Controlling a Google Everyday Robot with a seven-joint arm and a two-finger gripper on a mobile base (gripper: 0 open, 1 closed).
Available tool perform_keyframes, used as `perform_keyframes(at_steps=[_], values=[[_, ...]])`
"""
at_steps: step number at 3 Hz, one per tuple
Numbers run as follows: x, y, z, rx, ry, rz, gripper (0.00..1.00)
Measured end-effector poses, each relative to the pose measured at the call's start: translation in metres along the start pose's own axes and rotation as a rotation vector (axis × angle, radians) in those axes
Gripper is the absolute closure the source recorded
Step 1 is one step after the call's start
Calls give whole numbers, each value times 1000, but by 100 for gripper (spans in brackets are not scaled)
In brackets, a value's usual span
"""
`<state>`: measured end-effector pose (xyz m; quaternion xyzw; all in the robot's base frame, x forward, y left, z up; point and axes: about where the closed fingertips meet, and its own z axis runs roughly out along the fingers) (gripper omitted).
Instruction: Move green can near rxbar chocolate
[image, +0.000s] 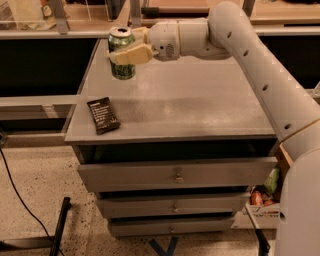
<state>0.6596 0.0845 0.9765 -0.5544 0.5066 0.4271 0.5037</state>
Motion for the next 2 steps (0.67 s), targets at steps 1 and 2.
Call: perform_keyframes(at_steps=[1,2], values=[[16,18,7,-32,30,29,70],[28,30,15,-43,54,30,64]])
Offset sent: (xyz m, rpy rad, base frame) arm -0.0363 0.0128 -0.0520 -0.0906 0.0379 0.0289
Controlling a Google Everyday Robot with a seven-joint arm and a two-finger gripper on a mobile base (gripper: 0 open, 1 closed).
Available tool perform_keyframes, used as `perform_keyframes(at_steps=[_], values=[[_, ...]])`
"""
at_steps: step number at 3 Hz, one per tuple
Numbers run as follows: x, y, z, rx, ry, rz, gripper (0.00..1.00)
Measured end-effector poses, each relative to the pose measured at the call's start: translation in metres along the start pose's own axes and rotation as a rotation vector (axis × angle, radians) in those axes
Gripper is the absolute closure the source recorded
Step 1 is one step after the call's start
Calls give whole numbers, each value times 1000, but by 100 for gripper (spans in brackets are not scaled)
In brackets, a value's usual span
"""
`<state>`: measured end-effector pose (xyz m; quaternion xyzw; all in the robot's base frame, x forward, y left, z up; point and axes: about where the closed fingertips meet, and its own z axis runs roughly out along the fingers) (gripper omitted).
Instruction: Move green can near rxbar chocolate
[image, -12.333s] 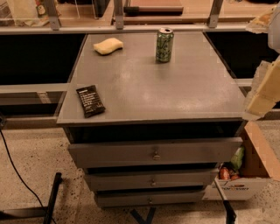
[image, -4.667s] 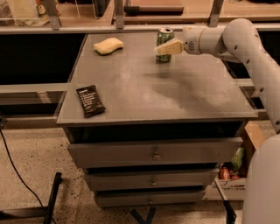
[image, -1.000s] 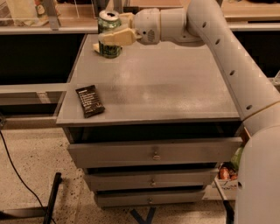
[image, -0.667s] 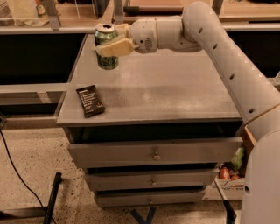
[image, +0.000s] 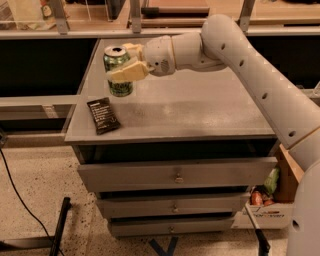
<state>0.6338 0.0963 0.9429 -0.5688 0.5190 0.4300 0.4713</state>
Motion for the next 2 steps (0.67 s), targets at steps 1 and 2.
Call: perform_keyframes(at_steps=[1,2], values=[[15,8,7,7,25,2,60],[26,13,14,7,32,-18,43]])
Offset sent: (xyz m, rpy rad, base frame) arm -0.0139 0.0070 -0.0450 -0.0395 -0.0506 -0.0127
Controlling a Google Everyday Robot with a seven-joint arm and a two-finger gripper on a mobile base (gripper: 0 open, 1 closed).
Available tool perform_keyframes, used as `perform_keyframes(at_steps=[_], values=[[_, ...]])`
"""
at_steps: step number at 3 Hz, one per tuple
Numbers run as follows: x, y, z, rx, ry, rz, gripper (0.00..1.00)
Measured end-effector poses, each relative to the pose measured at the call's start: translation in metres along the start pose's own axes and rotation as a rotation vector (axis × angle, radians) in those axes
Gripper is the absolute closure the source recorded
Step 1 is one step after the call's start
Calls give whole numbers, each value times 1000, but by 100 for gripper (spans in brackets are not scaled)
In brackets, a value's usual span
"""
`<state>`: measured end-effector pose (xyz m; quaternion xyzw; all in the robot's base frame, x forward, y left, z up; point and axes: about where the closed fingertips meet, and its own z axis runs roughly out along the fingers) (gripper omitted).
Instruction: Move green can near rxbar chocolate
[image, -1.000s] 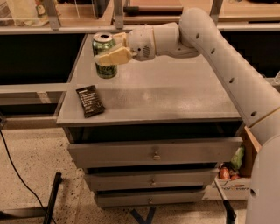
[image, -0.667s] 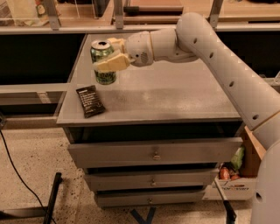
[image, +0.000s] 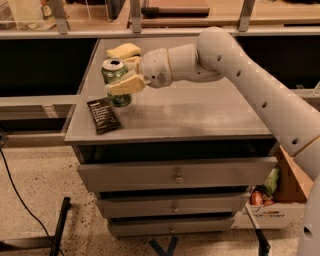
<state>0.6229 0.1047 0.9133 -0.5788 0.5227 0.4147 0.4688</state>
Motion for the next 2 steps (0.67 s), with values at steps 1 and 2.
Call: perform_keyframes(at_steps=[1,2], values=[[13,6,5,4,-8,-26,20],[33,4,6,-14,-30,-33,0]])
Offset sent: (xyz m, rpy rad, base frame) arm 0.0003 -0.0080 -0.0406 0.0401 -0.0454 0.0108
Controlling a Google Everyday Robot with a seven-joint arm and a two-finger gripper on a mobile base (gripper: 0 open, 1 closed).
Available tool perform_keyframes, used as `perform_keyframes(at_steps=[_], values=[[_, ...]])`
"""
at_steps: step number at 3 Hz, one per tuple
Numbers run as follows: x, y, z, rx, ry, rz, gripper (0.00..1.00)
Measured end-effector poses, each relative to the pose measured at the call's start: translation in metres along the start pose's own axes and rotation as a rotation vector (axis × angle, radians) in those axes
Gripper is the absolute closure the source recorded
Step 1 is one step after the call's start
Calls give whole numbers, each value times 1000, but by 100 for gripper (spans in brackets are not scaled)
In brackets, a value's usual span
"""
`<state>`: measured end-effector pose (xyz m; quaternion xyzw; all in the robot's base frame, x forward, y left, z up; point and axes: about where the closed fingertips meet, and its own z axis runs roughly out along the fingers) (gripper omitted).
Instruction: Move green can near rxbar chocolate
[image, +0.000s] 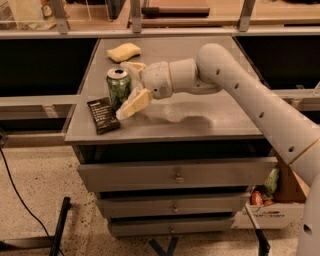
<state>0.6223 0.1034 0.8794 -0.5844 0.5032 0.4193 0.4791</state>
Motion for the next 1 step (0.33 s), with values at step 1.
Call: perform_keyframes(at_steps=[1], values=[[0,0,0,0,0,0,0]])
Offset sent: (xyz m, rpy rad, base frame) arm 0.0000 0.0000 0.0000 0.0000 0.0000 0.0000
